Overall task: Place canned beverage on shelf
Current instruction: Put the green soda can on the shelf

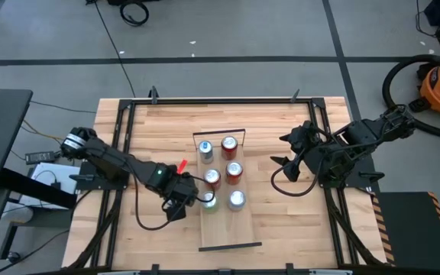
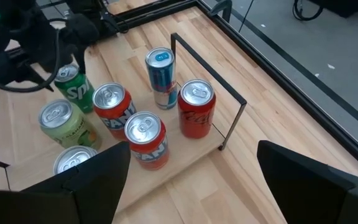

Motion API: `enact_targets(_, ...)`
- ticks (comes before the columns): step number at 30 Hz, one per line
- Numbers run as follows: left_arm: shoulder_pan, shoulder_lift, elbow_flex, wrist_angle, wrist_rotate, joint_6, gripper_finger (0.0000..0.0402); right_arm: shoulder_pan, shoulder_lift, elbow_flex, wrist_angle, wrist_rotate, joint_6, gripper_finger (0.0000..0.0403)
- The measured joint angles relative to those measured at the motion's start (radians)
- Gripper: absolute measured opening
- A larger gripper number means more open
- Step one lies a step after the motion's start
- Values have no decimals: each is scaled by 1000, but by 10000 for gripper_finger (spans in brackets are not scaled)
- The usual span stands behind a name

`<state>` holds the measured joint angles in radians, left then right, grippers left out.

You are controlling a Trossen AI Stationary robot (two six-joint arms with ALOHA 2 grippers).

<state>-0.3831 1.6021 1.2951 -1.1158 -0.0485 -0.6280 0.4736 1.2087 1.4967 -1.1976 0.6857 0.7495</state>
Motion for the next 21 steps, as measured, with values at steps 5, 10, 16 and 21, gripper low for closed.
enact_targets(5,-19,0,-44,50,-1,18,360,0,0,0,0,-4,8,362)
enact_targets(10,-21,0,-88,68,13,-11,360,0,0,0,0,-4,8,362)
enact_targets(16,-21,0,-126,115,44,-16,360,0,0,0,0,-4,8,362)
enact_targets(21,-20,1,-126,125,42,-8,357,0,0,0,0,-4,8,362)
